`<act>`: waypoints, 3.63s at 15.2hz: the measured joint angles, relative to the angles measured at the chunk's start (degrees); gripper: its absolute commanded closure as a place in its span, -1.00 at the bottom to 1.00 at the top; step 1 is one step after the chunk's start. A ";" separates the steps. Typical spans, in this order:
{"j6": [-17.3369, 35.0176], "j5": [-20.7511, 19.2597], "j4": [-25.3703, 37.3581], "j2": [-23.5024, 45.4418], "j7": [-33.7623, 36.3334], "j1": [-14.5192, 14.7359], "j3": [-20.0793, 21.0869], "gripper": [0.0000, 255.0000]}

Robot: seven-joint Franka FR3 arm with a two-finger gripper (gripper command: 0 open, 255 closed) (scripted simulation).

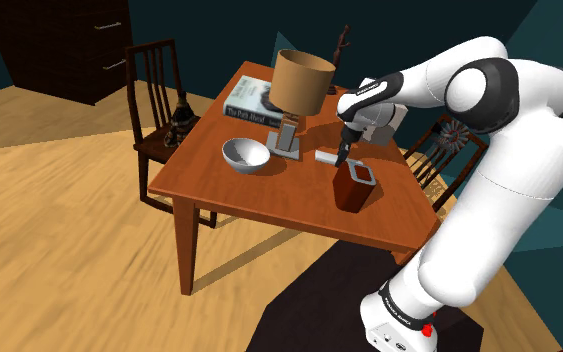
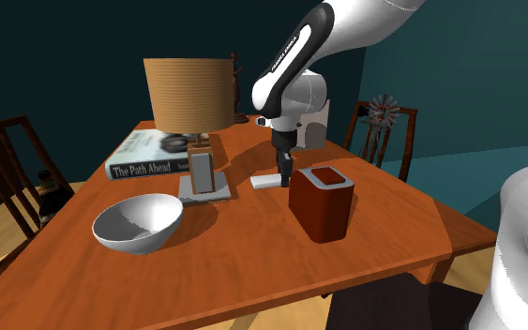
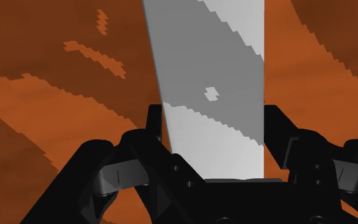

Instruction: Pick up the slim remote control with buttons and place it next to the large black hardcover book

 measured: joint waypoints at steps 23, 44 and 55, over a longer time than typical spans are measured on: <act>-15.66 -6.92 7.89 -9.43 4.98 1.26 -0.78 1.00; -40.94 13.51 77.39 38.62 -2.21 -19.56 4.18 1.00; -31.87 13.71 66.84 37.81 -3.59 -16.98 4.06 1.00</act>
